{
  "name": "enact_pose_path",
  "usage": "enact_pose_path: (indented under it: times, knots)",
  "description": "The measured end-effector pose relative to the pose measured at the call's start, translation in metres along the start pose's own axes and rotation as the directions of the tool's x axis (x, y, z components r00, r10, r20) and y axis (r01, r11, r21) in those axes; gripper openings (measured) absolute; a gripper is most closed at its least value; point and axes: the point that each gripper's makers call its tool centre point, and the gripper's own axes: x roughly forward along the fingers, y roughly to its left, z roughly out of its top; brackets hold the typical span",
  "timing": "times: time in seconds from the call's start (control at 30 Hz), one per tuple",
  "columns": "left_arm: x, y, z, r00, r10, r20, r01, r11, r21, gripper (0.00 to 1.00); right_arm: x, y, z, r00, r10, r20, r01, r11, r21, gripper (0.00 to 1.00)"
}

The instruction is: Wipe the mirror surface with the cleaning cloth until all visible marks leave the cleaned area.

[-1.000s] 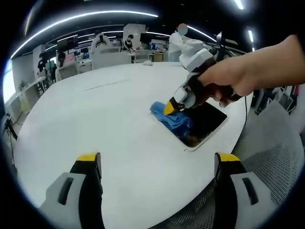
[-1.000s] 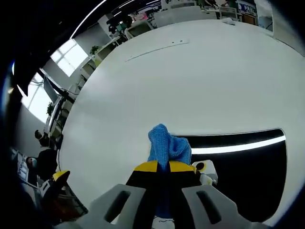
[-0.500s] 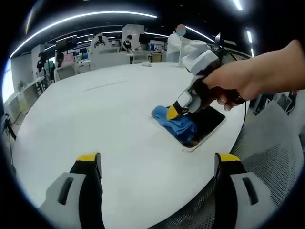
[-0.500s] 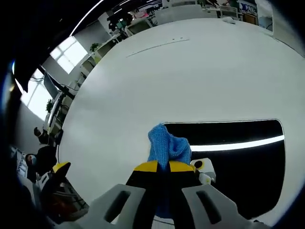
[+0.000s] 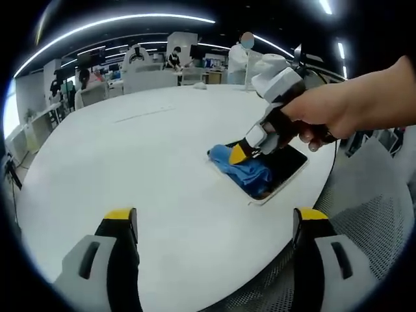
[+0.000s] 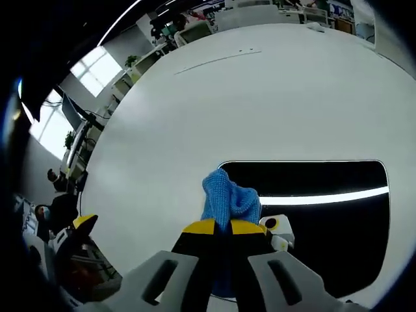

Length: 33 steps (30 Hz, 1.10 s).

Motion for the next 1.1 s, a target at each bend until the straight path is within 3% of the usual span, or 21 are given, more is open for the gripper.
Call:
enact_pose_path:
  times: [0.13,0.6,0.77,1.1]
  knots:
    - [0.000,0.001,-0.001,1.000,0.002,-0.004,-0.002,1.000,0.004,0.99,0.000,0.001,0.000,1.000,0.007,-0.003,-0.007,0.997,-0.072,0.00]
    - [0.003,0.006,-0.005,1.000,0.020,-0.020,-0.019,1.000,0.016,0.99,-0.007,-0.005,0.000,0.999,0.032,0.001,-0.032,0.997,-0.071,0.00]
    - [0.003,0.009,-0.006,0.999,0.031,-0.023,-0.031,1.000,0.006,0.99,-0.003,-0.012,0.002,0.998,0.056,0.000,-0.056,0.997,-0.049,0.00]
    - [0.003,0.008,-0.005,0.999,0.027,-0.024,-0.027,1.000,0.007,0.99,-0.017,-0.029,0.000,0.999,0.048,0.000,-0.048,0.998,-0.034,0.00]
